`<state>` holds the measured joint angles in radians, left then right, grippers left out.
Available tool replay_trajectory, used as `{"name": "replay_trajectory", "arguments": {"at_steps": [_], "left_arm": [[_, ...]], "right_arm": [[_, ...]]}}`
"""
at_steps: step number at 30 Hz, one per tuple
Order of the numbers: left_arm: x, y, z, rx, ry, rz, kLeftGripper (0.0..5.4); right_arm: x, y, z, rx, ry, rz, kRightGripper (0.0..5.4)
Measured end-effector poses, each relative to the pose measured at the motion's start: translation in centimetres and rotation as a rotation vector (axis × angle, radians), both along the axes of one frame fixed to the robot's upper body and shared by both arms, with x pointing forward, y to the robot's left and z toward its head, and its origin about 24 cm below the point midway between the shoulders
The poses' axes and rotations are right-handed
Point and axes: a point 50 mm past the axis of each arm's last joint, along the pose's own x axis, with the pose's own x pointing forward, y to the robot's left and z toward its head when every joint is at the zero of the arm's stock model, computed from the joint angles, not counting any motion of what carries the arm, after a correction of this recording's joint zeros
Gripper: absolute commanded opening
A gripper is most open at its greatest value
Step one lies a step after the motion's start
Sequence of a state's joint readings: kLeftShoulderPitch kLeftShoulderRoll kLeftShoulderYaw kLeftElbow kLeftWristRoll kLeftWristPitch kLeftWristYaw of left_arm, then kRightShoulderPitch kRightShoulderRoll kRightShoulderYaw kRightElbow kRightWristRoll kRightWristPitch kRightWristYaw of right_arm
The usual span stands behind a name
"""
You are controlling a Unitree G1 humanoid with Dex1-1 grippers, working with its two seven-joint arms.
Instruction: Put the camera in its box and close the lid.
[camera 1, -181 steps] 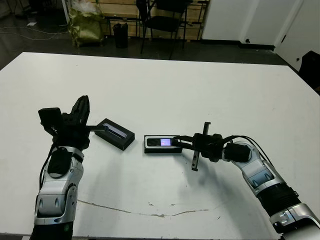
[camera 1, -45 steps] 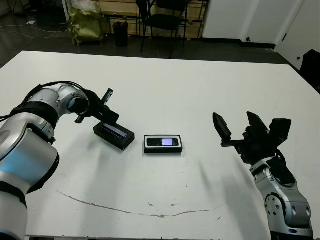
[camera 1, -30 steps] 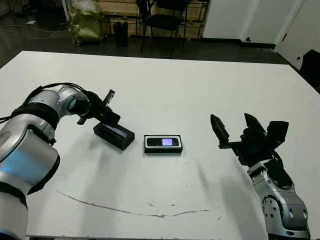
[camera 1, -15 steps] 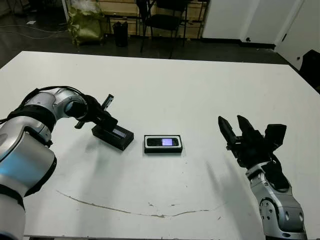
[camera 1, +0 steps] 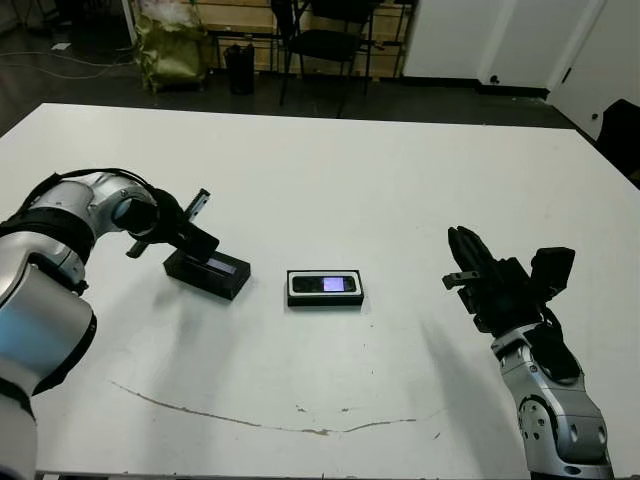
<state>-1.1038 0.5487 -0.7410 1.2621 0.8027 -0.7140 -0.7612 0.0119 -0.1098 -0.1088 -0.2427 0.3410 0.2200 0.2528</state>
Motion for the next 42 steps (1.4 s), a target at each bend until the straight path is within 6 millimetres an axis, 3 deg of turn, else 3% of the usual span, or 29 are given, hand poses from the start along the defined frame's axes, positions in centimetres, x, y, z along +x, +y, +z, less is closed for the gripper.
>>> {"name": "replay_trajectory", "arguments": {"at_steps": [10,16,24,34,42], "left_arm": [[-0.4,0.4,0.9,-0.004,0.201,0.154,0.00],[-0.7,1.2,1.2,-0.064,0.414,0.414,0.00],[-1.7,1.4,0.8,-0.252,0.690,0.691,0.00],[-1.9,0.6,0.1,-0.603,0.851,0.925,0.00],[-2.0,0.2,0.2,-0.719,0.896,0.988,0.00]], "right_arm": [[-0.1,0.4,-0.1,0.022,-0.023,-0.001,0.01],[-0.7,1.2,1.1,0.038,-0.036,-0.023,0.01],[-0.9,1.4,1.1,0.050,-0.018,-0.030,0.01],[-0.9,1.4,0.9,0.050,-0.013,-0.029,0.01],[-0.9,1.3,0.7,0.054,-0.005,-0.022,0.01]]}}
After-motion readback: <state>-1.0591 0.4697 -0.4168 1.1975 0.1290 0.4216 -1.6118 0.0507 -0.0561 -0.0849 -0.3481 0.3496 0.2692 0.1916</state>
